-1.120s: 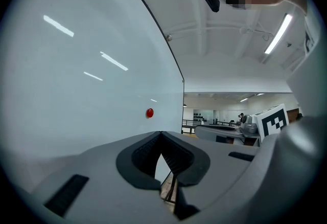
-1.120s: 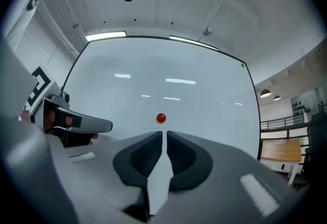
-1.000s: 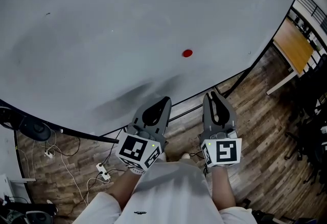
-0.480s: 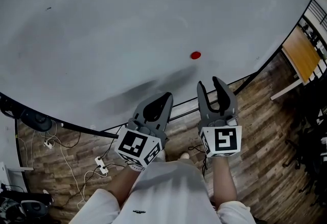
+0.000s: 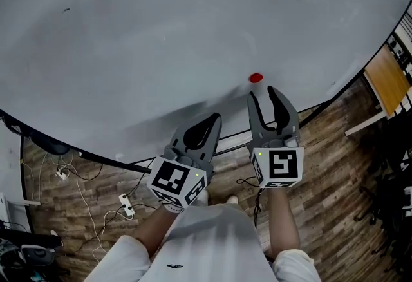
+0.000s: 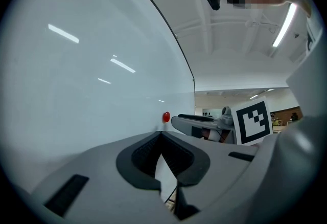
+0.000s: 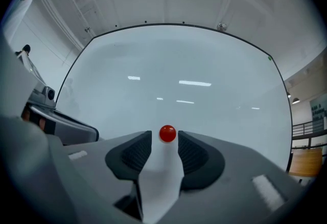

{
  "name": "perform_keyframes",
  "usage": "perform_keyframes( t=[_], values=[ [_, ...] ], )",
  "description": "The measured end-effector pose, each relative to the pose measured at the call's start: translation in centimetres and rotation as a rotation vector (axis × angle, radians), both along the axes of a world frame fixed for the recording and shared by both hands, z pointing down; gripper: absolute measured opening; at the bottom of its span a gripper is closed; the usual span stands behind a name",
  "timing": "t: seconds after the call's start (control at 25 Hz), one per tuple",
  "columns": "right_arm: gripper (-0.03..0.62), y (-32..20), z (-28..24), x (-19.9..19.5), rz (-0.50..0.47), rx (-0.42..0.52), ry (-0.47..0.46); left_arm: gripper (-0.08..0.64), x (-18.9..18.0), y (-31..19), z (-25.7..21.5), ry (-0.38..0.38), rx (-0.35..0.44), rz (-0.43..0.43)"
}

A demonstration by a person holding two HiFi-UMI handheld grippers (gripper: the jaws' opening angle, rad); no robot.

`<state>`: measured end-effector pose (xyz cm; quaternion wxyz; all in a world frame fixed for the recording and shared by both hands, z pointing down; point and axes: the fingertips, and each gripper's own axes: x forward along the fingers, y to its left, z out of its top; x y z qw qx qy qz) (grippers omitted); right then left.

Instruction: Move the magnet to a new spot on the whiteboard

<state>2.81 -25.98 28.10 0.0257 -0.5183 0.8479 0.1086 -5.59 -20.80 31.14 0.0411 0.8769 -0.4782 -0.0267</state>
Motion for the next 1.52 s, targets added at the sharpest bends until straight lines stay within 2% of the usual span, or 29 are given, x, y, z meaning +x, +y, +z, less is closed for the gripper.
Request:
perform_keyframes(
  t=[0.52,0.84,0.88,1.52],
  values=[
    [0.166,-3.1,-0.2,-1.4,-0.041,-0.008,-0.004,0.006,-0.3,-1.6,0.1,0.009,-0.009,-0.017],
    [0.165,-3.1,-0.2,-1.4,-0.041,0.003,0.01,0.006,-0.4,-1.8,0.0,0.008,-0.007,-0.016],
    [0.13,-3.1,-0.2,-1.3,-0.041,0.003,0.015,0.006,-0.4,-1.8,0.0,0.007,-0.006,-0.015],
    [0.127,-1.9,0.0,-0.7,-0.003,-0.01,0.013,0.006,-1.2,-0.6,0.0,0.007,-0.003,-0.025]
  ],
)
